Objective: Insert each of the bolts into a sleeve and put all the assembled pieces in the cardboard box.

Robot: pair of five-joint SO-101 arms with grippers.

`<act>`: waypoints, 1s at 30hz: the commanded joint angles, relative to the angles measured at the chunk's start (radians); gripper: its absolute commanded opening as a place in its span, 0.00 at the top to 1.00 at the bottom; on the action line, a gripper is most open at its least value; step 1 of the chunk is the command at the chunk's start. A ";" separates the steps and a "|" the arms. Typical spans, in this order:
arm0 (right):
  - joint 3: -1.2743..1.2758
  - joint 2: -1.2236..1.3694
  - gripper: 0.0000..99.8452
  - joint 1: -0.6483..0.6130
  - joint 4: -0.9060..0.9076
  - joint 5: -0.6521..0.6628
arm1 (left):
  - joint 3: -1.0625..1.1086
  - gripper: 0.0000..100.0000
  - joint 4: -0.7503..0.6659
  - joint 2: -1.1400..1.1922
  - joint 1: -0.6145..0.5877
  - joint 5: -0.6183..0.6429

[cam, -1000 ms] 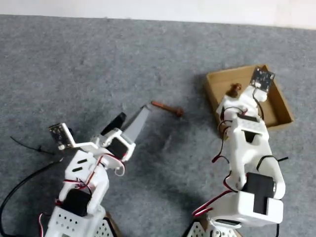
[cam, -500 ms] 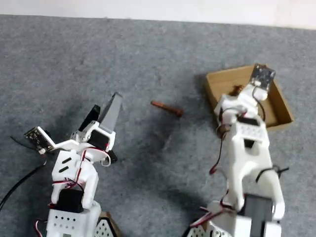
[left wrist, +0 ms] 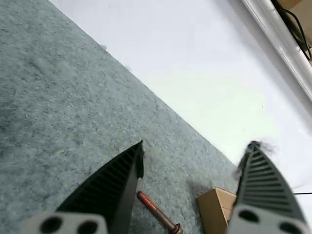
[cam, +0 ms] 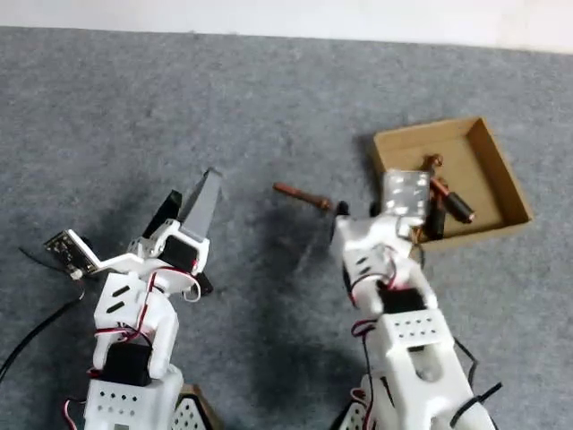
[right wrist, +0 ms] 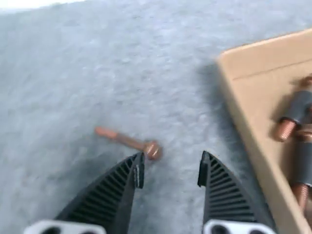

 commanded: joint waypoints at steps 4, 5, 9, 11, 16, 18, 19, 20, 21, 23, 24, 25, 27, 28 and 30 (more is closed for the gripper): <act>0.005 -0.035 0.84 -0.128 -0.025 0.152 | 0.019 0.70 -0.015 -0.013 -0.015 0.002; 0.005 -0.035 0.84 -0.136 -0.024 0.152 | 0.019 0.70 -0.015 -0.013 -0.015 0.002; 0.005 -0.035 0.84 -0.143 -0.024 0.152 | 0.019 0.70 -0.015 -0.013 -0.015 0.002; 0.005 -0.035 0.84 -0.143 -0.024 0.152 | 0.019 0.70 -0.015 -0.013 -0.016 0.002; 0.007 -0.035 0.84 -0.143 -0.024 0.152 | 0.016 0.70 -0.023 -0.013 -0.070 0.002; 0.007 -0.033 0.84 -0.143 -0.024 0.152 | 0.015 0.70 -0.026 -0.015 -0.105 0.002; 0.007 -0.033 0.84 -0.143 -0.024 0.152 | 0.008 0.70 -0.037 -0.015 -0.130 0.003; 0.007 -0.033 0.84 -0.143 -0.024 0.152 | 0.004 0.70 -0.043 -0.015 -0.154 0.008; 0.007 -0.033 0.84 -0.143 -0.024 0.152 | -0.001 0.70 -0.046 -0.015 -0.182 0.008; 0.007 -0.033 0.84 -0.143 -0.024 0.152 | -0.008 0.70 -0.048 -0.015 -0.240 0.008; 0.007 -0.033 0.84 -0.143 -0.024 0.152 | -0.010 0.70 -0.048 -0.015 -0.274 0.008; 0.007 -0.033 0.84 -0.143 -0.024 0.152 | -0.010 0.70 -0.048 -0.015 -0.314 0.008; 0.007 -0.033 0.84 -0.143 -0.024 0.152 | -0.010 0.70 -0.046 -0.015 -0.406 0.006; 0.007 -0.033 0.84 -0.143 -0.024 0.153 | -0.002 0.70 -0.044 -0.015 -0.456 0.005; 0.007 -0.033 0.84 -0.143 -0.024 0.155 | 0.007 0.70 0.003 -0.015 -0.576 0.005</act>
